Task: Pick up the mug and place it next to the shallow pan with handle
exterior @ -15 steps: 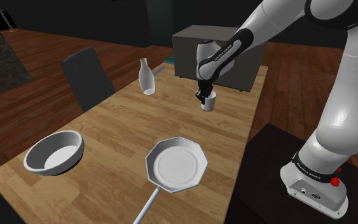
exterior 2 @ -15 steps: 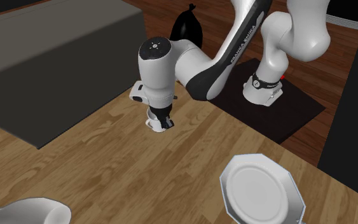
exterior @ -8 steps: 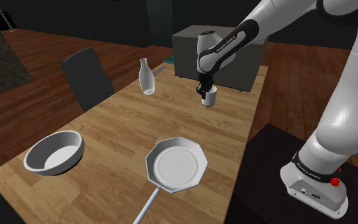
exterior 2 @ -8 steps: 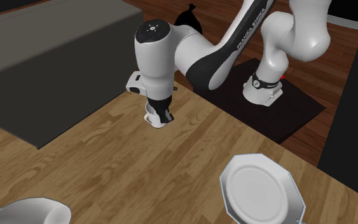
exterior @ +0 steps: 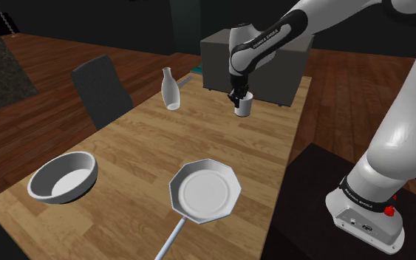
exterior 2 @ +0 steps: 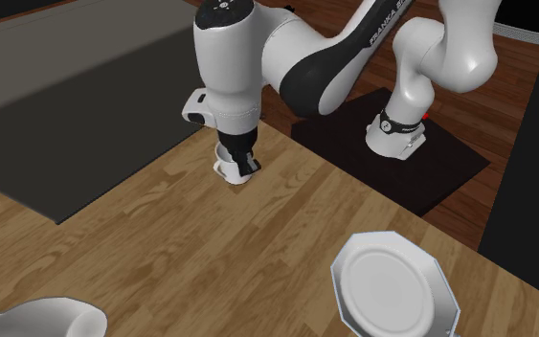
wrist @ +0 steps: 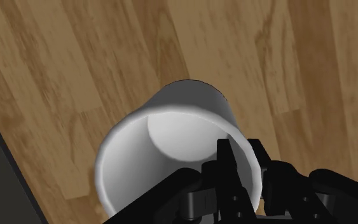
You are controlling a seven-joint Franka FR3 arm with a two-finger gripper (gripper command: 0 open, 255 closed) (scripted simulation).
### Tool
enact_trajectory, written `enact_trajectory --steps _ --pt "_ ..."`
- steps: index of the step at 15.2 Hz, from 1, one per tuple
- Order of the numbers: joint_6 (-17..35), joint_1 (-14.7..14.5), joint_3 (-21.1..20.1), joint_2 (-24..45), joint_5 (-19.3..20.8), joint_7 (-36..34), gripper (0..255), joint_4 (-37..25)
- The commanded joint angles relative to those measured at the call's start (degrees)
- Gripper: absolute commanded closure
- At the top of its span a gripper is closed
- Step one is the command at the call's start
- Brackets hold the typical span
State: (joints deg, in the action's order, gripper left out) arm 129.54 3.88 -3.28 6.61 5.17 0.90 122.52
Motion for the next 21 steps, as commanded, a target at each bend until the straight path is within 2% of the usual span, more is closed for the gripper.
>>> enact_trajectory --steps 1,15,21 --pt "-1.4 0.0 -0.1 -0.9 -0.2 0.1 255 -0.4" --pt "-11.4 0.0 -0.2 -5.4 -1.0 1.1 255 -6.0" --pt "-10.6 -3.4 -3.6 -13.0 -1.9 -5.3 255 2.8"
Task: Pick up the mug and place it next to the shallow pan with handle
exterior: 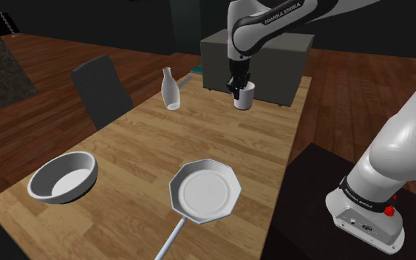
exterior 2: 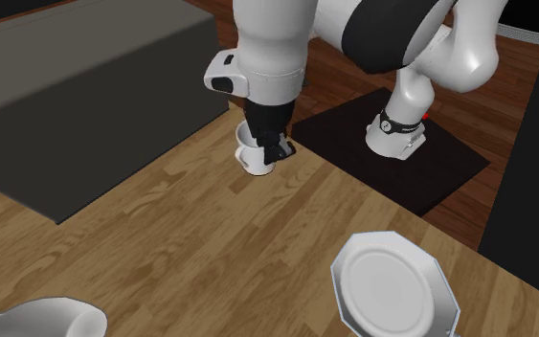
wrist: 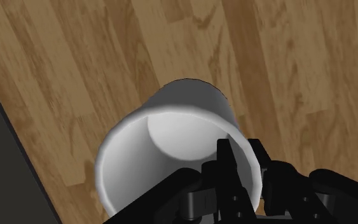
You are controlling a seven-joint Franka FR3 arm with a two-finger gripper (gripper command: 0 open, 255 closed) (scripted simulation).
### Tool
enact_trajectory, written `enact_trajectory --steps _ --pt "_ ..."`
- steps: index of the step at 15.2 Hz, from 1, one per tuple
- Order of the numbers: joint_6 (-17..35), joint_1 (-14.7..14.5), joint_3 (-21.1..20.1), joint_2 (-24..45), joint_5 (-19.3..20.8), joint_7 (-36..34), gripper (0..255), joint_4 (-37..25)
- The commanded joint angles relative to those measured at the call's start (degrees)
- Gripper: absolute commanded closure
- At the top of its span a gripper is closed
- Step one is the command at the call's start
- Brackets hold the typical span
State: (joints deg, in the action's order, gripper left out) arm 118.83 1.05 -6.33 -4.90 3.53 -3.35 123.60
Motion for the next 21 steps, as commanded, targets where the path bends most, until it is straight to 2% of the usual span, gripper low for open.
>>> enact_trajectory --steps 1,11,21 --pt "0.2 -1.1 -1.2 -2.7 -0.5 -2.1 255 2.9" --pt "-0.6 -7.5 -8.8 -11.9 -4.4 -13.6 255 11.7" --pt "-2.3 -14.4 -18.0 -15.8 -9.3 -26.6 255 13.8"
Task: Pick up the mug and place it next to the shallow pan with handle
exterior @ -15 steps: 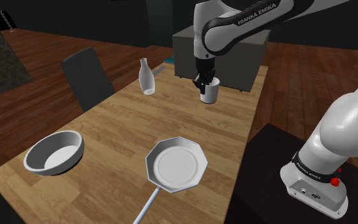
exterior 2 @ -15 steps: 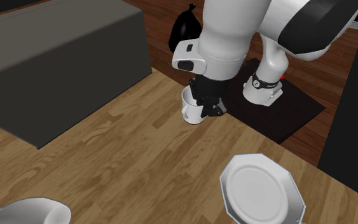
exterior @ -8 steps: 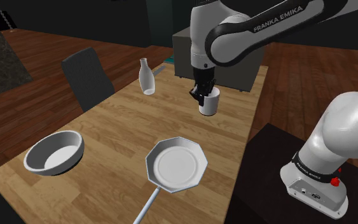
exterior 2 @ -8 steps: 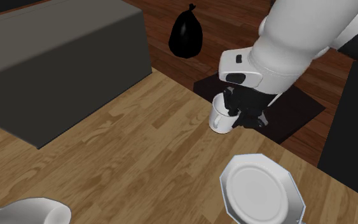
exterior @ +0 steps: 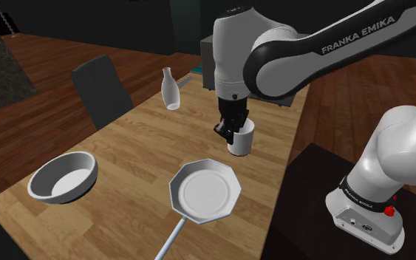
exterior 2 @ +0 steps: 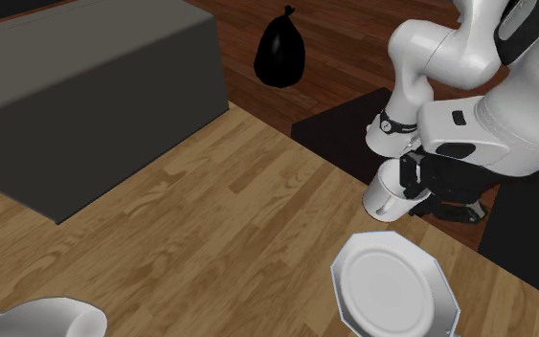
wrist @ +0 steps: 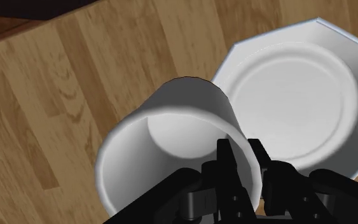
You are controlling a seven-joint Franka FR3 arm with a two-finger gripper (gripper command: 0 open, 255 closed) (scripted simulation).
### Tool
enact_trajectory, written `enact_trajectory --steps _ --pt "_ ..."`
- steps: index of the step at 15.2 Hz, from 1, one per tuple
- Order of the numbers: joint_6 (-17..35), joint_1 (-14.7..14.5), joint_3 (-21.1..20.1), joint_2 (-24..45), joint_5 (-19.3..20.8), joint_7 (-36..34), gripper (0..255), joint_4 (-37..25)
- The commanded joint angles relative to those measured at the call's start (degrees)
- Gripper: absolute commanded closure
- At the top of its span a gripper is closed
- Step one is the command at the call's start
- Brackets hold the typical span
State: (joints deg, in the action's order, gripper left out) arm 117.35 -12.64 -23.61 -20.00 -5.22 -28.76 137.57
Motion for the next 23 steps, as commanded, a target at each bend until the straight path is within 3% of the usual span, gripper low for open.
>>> enact_trajectory --steps 1,8,14,19,23 --pt "-0.9 -1.3 -1.7 -0.7 -1.0 -2.5 255 -0.3" --pt "-1.8 -5.2 -9.1 1.0 -3.0 -12.8 255 -3.2" --pt "-2.3 -7.4 -16.0 5.4 -2.4 -22.7 255 -8.1" --pt "-2.8 -8.7 -22.1 11.6 0.7 -32.2 255 -14.0" --pt "-3.7 -10.3 -26.6 18.7 5.8 -41.0 255 -19.8"
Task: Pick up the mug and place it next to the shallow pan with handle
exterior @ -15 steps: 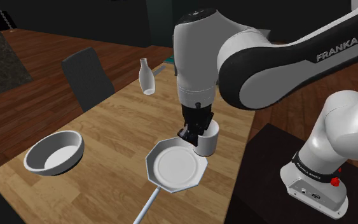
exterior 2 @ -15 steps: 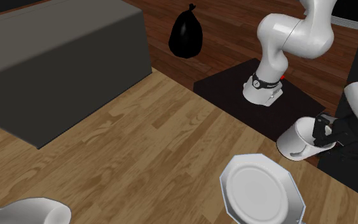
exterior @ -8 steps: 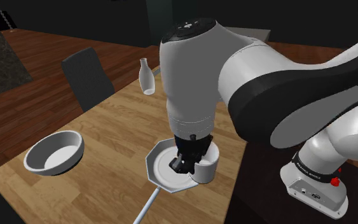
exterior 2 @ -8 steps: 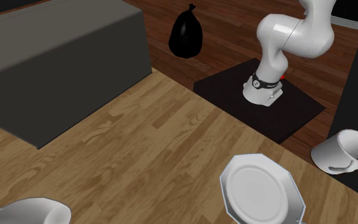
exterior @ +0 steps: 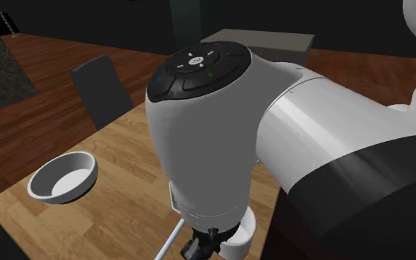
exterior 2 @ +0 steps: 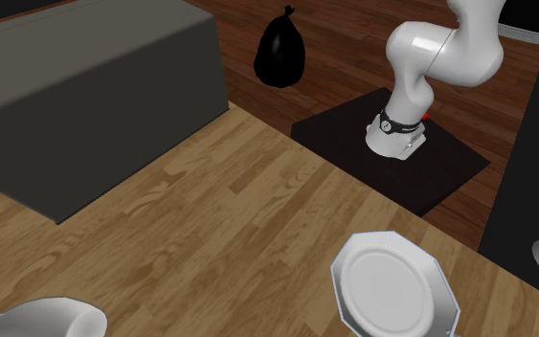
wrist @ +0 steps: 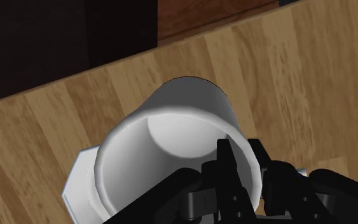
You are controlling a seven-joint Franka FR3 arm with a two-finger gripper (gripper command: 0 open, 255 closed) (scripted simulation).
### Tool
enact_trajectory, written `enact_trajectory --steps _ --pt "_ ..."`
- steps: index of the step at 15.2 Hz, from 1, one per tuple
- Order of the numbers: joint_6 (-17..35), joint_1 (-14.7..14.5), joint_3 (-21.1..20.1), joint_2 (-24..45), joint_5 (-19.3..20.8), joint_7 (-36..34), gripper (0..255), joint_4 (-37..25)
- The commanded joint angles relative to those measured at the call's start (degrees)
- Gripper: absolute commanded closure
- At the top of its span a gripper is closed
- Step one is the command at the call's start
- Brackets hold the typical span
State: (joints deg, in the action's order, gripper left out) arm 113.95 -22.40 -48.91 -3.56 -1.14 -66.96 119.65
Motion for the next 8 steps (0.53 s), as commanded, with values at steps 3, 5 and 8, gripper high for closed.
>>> enact_trajectory --steps 3,5,8 --pt "-0.2 -1.9 -2.5 5.9 4.6 -6.7 255 -3.9" --pt "1.3 -2.0 -2.5 6.7 5.3 -7.2 255 -2.9" --pt "3.4 -2.3 -2.4 8.0 6.5 -8.2 255 -1.6"
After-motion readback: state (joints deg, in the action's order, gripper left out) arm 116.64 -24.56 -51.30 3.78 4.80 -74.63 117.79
